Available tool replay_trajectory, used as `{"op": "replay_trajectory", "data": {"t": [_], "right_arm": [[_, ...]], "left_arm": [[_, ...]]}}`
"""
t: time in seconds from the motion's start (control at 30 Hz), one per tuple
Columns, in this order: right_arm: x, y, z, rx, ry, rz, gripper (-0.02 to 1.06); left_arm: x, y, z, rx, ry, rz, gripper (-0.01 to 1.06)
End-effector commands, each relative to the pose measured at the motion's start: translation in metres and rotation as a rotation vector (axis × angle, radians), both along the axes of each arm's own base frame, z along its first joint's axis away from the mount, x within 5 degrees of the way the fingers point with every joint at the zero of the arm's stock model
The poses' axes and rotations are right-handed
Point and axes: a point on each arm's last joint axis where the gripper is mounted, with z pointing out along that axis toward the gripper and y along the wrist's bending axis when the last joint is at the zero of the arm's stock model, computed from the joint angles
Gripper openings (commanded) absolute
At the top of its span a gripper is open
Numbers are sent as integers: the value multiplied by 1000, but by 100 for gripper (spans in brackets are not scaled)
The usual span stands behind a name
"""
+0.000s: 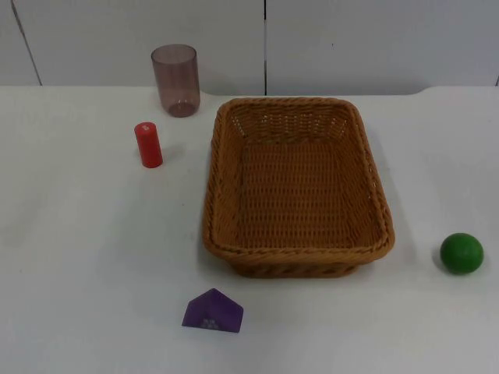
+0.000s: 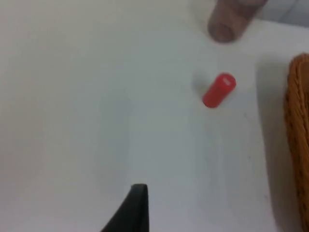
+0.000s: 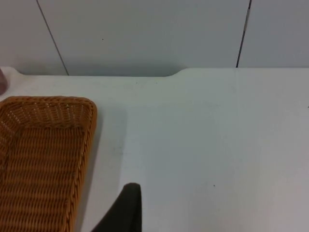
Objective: Pick up the basket with the left hand and place the triangular block into the basket with the right hand.
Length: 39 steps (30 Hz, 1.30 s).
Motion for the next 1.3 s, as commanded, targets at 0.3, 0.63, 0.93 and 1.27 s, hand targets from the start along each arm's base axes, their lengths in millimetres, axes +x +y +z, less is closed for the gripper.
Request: {"op": "replay_trajectory", "data": {"t": [0.3, 0.63, 0.93, 1.27], "right_arm": [[1, 1, 3, 6, -19, 2, 105], [0, 1, 2, 4, 2, 0, 105], [-1, 0, 0, 2, 24, -1, 105], [-1, -1, 0, -24, 24, -4, 105]], "left_arm": [[42, -81, -60, -41, 78, -232, 105], [101, -130, -106, -50, 211, -290, 105], [140, -173, -140, -91, 267, -291, 105], [158, -184, -180, -105, 342, -240, 105]]}}
